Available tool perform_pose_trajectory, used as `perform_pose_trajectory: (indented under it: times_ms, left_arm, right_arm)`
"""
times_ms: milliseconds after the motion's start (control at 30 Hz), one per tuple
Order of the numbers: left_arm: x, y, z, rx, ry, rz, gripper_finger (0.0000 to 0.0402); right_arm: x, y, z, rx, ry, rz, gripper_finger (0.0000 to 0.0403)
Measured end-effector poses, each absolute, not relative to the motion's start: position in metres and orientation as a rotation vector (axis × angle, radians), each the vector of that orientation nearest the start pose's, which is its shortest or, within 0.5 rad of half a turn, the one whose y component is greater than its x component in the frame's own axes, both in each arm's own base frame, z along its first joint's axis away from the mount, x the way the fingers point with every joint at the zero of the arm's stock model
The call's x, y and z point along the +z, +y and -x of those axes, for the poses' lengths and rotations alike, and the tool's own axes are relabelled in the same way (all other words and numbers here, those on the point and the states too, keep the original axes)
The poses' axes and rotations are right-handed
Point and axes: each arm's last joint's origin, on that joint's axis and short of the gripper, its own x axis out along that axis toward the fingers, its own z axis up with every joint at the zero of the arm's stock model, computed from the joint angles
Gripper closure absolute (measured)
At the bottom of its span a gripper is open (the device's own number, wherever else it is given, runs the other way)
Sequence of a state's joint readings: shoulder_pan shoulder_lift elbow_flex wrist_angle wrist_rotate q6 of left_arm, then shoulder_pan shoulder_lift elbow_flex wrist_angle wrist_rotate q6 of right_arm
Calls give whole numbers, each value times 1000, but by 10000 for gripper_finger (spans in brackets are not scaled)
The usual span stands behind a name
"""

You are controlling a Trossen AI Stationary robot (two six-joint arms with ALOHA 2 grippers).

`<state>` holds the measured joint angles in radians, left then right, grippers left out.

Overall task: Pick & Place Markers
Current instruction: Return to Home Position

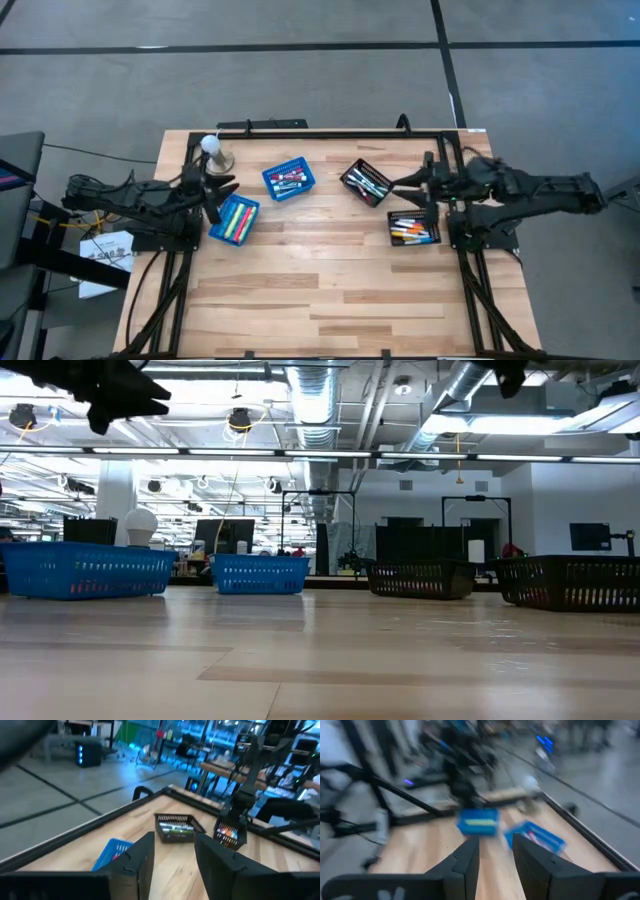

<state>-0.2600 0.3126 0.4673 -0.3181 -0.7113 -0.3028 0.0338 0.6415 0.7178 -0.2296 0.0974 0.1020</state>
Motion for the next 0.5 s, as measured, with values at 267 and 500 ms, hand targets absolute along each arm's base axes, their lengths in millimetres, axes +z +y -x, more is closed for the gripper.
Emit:
perform_pose_trajectory:
  times_ms: [267, 500]
  left_arm:
    - [243, -6, -104, 497, -56, 227, 266]
    - [245, 4, -97, 621, -96, 243, 266]
  right_arm:
    - [299, -8, -93, -11, -41, -55, 295]
    - [270, -9, -63, -78, -109, -44, 295]
